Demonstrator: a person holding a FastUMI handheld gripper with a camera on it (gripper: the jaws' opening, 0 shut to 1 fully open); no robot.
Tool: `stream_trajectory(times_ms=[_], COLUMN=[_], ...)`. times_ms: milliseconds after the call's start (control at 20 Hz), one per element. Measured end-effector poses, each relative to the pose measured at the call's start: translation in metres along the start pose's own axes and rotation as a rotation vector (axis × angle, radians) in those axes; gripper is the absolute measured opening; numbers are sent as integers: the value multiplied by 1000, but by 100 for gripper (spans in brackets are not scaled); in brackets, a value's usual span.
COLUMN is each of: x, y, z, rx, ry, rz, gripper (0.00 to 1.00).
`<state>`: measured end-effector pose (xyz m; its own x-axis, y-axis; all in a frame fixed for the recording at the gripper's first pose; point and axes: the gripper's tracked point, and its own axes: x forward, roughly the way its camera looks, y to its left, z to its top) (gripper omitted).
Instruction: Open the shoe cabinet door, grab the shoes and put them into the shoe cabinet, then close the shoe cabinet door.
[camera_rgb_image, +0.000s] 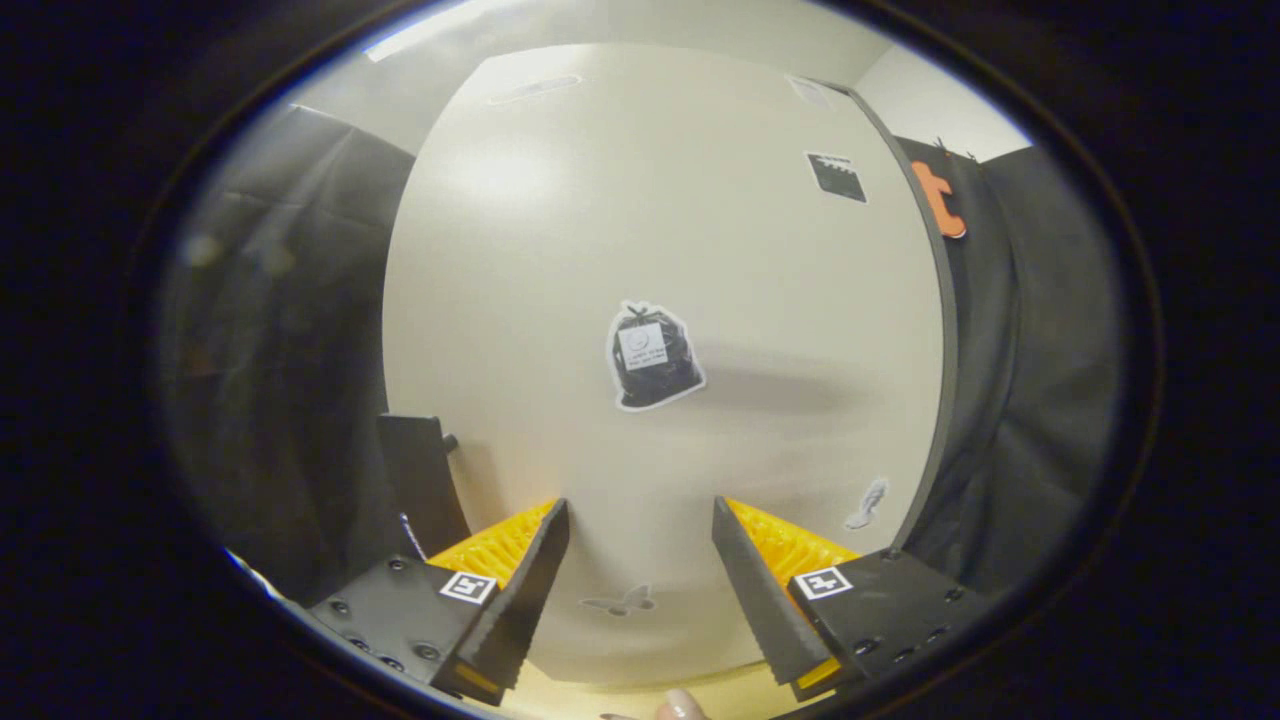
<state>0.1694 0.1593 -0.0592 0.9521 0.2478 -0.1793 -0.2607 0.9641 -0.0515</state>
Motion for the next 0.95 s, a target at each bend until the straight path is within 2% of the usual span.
stream_trajectory(times_ms=[250, 600, 950], x=[21, 24, 22], y=[3, 1, 0], z=[2, 0, -2], rx=[-17, -23, -14], ry=[-10, -27, -33], rz=[-50, -116, -130], gripper=[93, 93, 94])
